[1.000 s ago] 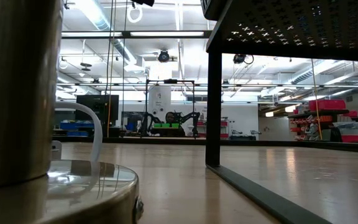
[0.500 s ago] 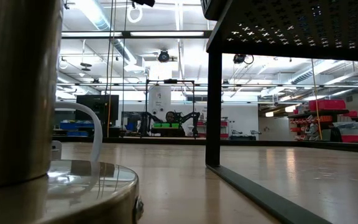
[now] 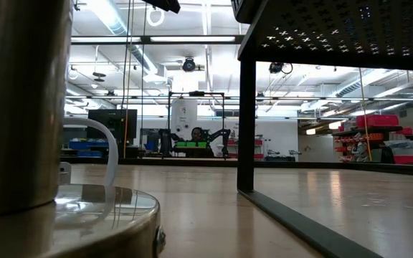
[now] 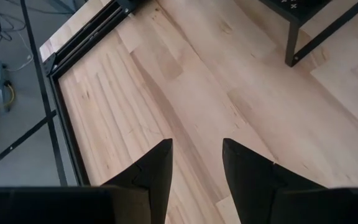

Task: Pick & Place Office Desk Supplies
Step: Put the yellow basket filled with rubber bands on the shelf

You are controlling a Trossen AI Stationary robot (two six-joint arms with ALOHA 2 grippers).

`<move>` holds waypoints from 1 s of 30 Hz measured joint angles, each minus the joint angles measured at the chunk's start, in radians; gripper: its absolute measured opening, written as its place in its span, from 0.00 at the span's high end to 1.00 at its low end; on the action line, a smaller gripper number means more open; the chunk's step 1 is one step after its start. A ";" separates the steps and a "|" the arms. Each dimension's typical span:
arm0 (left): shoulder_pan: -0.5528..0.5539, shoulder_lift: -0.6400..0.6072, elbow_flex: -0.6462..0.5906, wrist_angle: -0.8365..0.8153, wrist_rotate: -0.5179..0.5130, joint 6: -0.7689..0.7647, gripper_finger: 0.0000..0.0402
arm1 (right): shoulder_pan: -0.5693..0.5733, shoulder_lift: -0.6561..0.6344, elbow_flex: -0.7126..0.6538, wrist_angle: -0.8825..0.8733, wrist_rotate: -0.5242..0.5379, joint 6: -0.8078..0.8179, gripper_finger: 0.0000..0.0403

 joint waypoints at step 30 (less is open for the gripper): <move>0.012 0.000 0.000 0.004 0.000 -0.052 0.63 | 0.004 0.028 0.000 0.232 -0.008 -0.150 0.95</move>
